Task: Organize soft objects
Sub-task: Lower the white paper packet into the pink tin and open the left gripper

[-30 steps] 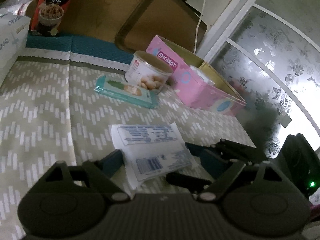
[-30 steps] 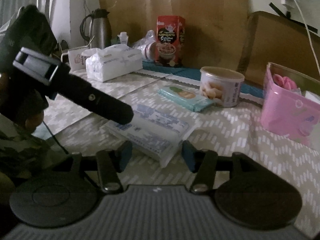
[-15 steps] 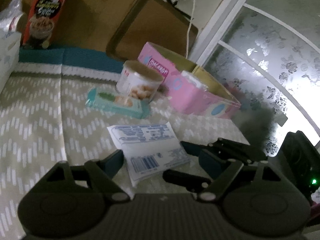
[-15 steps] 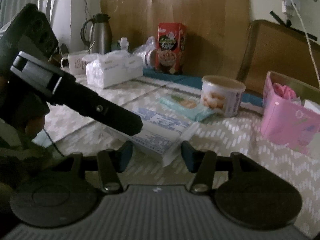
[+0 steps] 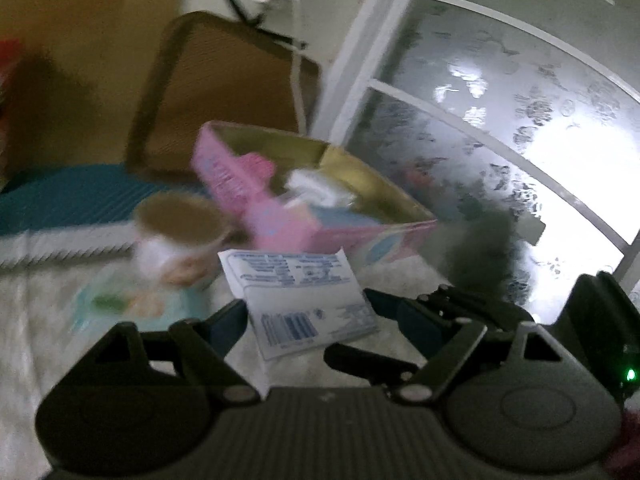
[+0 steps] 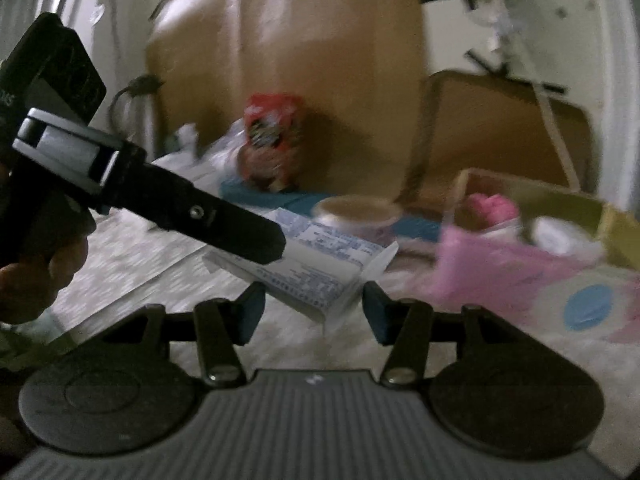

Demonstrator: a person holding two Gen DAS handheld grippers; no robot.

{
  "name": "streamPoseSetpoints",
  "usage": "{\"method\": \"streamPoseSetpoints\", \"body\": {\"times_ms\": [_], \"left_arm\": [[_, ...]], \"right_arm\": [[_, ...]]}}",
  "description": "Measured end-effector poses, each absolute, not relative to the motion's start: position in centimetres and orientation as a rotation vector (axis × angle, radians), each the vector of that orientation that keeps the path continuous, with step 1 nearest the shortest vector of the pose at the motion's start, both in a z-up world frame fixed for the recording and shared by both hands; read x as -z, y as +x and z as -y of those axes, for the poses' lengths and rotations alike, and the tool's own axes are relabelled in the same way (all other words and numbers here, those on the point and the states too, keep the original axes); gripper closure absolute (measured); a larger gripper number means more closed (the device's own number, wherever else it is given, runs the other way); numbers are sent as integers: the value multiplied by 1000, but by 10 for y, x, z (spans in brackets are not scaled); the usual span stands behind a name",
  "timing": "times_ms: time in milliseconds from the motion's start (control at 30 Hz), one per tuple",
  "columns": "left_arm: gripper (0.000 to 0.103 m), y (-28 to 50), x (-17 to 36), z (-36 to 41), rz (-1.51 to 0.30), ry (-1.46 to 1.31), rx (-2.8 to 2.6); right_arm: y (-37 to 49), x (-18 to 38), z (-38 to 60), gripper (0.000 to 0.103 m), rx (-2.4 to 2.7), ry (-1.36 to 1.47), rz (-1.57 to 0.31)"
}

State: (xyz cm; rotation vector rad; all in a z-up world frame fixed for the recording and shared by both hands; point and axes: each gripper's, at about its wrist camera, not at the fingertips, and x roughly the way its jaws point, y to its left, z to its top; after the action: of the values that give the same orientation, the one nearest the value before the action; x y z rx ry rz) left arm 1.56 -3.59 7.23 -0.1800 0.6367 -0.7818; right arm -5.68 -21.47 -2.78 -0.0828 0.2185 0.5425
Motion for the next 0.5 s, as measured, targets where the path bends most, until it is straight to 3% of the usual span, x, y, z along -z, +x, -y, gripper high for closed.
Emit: {"method": "streamPoseSetpoints", "body": {"times_ms": [200,267,300,333,400,500], "left_arm": [[17,63,-103,102,-588,-129,851],[1,87,-112,125,-546,-103,816],[1,103,-113,138,-552,-94,765],[3,117,-111,146,-581,-100,725],[16,138,-102,151,-674,-144,670],[19,127,-96,128,-668,-224,692]], "right_arm": [[-55,8,260,46,-368,-71,-112],[-44,-1,277,46,-319,-49,-87],[-33,-7,285,46,-288,-34,-79],[-20,-12,292,45,-245,-25,-71],[9,-13,299,32,-125,-49,-81],[37,-4,313,32,38,-30,-149]]}}
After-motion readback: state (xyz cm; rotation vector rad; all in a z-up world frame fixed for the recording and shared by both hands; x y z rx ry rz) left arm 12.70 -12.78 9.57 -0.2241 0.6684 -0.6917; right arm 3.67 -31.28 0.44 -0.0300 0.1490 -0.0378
